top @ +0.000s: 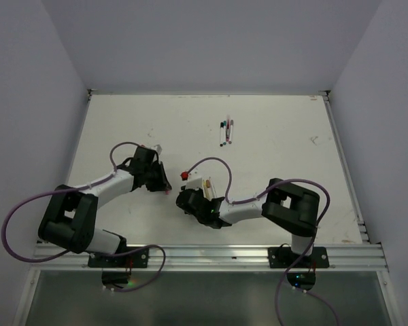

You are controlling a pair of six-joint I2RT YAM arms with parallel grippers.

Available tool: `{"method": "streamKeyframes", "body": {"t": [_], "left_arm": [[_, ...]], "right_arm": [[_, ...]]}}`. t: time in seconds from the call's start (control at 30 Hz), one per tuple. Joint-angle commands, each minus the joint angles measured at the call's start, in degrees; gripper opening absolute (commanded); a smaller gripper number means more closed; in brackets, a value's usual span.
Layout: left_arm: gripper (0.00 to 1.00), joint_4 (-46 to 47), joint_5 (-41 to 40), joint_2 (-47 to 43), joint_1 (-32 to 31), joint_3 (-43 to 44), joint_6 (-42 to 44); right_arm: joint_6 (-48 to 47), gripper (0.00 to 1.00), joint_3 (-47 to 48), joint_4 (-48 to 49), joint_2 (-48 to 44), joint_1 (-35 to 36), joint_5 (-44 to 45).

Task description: Open the pen caps

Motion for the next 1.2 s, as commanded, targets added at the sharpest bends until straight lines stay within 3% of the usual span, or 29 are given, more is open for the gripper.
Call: {"method": "streamKeyframes", "body": {"t": [0.0,0.3,0.43,0.6,0.93,1.17], "left_arm": [[0.0,4.4,1.5,1.8,-0.8,-0.9,-1.3],[0.01,8.8,2.6,5.1,-3.6,-3.2,-4.3],[0.05,9.5,2.5,6.2,-5.2,-2.7,-5.5],[0.14,9.8,2.4,7.6,-5.8,-2.9,-5.7],[0.29,9.7,2.3,7.6,-6.1,-3.7,-6.5],[0.33,8.9,2.1,7.1,-6.3,-3.6,-6.6]], "right_arm": [[3.6,0.11,1.8,-0.9,0.7,0.1,5.1],[6.5,0.15,4.0,-3.8,3.0,0.0,9.1],[6.5,0.3,3.9,-3.7,2.2,-0.2,9.9],[5.8,0.4,1.7,-3.6,-3.4,-0.1,8.5],[1.8,0.44,-3.2,-4.2,-19.9,0.0,7.8],[-2.0,0.62,-3.9,-6.4,-25.6,-2.0,11.3]]}}
